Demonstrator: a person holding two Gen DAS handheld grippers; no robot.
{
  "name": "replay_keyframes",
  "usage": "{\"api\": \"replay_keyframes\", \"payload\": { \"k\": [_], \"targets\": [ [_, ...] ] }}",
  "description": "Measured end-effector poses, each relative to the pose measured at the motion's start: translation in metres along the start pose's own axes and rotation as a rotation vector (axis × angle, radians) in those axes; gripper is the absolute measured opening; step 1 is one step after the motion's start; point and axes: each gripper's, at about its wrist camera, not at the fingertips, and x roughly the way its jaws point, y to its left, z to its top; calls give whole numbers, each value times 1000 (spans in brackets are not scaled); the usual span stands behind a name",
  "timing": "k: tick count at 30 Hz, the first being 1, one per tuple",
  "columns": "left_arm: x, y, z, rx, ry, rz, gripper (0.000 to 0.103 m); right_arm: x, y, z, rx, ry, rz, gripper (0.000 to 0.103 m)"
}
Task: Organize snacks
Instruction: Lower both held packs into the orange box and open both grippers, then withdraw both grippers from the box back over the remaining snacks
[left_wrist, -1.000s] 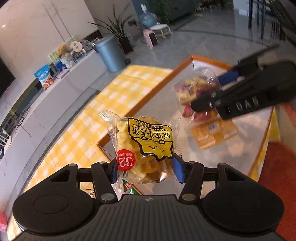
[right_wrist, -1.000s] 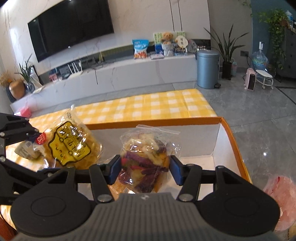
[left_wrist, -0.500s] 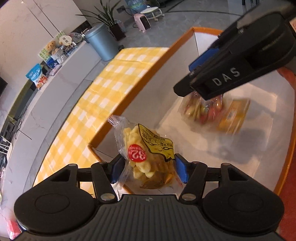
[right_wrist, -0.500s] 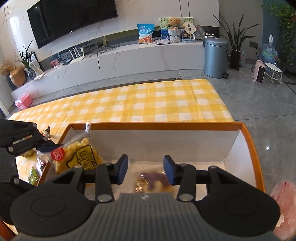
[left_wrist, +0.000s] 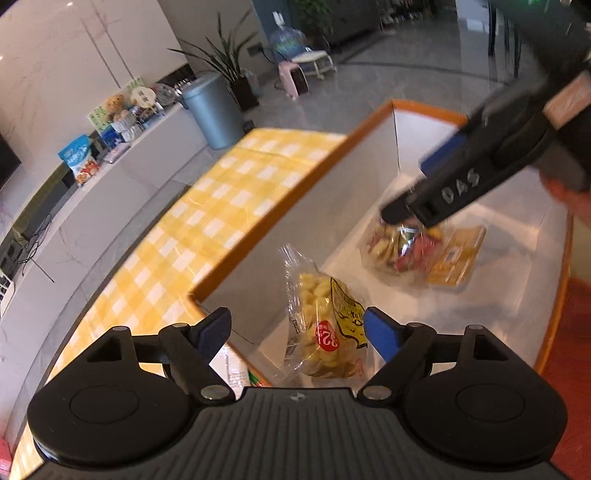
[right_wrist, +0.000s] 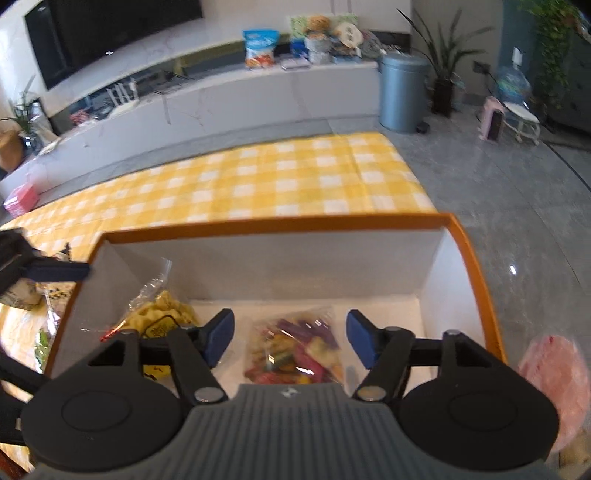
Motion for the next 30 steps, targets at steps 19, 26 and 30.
{"api": "replay_keyframes", "payload": {
  "k": [19, 26, 30],
  "targets": [
    [-66, 47, -62, -404, -69, 73, 93, 44, 4, -2, 60, 244, 74, 61],
    [-74, 57, -86, -486, -38, 76, 91, 54, 24, 7, 75, 270, 109, 60],
    [-79, 60, -96, -518, -36, 73, 91, 57, 40, 7, 73, 279, 130, 60]
  ]
}}
